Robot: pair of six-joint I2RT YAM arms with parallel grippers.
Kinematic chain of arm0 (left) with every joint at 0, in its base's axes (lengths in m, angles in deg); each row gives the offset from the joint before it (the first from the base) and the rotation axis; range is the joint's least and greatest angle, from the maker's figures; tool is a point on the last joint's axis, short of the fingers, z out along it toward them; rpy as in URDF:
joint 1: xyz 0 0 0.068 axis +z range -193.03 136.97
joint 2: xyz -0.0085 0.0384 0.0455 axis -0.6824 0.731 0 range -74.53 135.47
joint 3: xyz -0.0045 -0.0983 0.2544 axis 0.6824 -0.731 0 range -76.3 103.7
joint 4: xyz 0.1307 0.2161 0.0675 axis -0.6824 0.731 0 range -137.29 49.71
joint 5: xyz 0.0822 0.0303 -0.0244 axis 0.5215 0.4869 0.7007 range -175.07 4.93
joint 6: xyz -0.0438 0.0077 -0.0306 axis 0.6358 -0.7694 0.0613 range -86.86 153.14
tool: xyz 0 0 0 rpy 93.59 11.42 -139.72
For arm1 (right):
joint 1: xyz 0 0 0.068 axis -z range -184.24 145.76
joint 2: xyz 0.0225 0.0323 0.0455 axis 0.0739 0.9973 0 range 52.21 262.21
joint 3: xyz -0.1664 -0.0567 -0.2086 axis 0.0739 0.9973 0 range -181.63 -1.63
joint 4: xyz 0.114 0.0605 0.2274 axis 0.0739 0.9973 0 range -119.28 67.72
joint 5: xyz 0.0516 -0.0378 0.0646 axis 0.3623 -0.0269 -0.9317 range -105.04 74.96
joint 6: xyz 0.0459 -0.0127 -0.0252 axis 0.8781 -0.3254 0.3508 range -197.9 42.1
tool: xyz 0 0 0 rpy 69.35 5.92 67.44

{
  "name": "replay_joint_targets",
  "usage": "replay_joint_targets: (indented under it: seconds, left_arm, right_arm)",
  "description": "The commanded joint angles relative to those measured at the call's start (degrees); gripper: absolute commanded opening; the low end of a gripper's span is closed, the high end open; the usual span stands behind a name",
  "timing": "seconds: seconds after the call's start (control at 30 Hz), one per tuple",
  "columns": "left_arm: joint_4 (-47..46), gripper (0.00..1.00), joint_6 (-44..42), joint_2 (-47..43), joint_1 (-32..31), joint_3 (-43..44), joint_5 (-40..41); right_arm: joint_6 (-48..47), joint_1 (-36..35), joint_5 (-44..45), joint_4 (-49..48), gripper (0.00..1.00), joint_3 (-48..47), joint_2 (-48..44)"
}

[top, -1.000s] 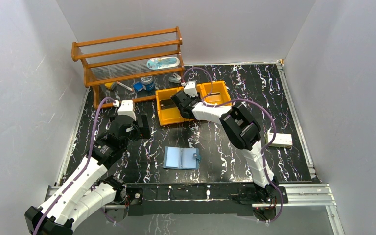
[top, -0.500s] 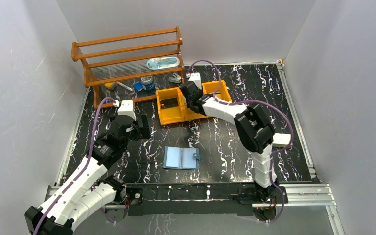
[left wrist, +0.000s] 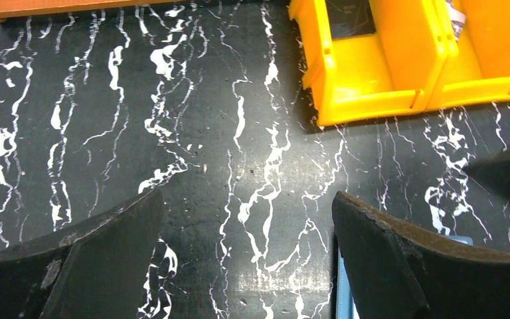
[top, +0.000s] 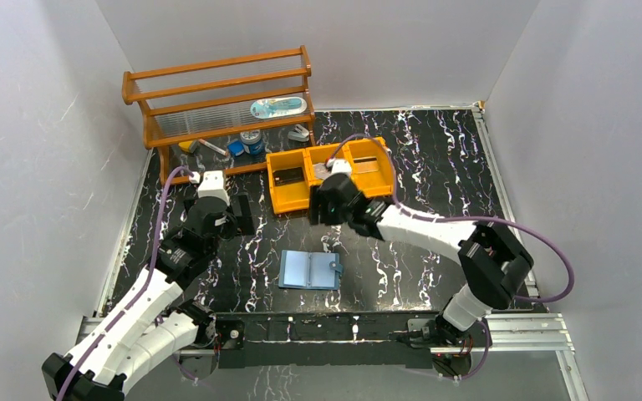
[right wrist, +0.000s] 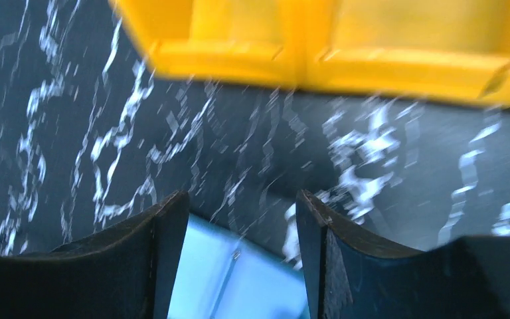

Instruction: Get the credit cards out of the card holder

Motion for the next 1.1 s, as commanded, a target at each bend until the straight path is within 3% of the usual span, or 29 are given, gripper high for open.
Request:
replay_joint_targets:
  seconds: [0.0, 0.37, 0.63, 0.77, 1.07]
  left_arm:
    - [1.36, 0.98, 2.59, -2.16, 0.47, 0.24, 8.17]
    - [3.87, 0.98, 7.96, -5.56, 0.59, -0.08, 19.23]
    - [3.76, 0.98, 8.06, -6.42, 0.63, -0.38, 18.92]
    - [3.50, 0.98, 7.84, -6.36, 0.70, -0.49, 18.45]
    - [2.29, 0.98, 6.54, -5.79, 0.64, -0.82, 15.70]
  right_arm:
    - [8.09, -9.64, 4.16, 0.21, 0.70, 0.94, -1.27]
    - [17.72, -22.37, 17.09, 13.99, 0.80, -10.74, 12.58]
    - [20.73, -24.89, 22.15, 24.63, 0.78, -18.14, 19.35]
    - [22.97, -25.46, 23.41, 27.80, 0.68, -19.44, 21.34]
    - [25.10, -25.55, 22.81, 24.55, 0.46, -15.41, 19.60]
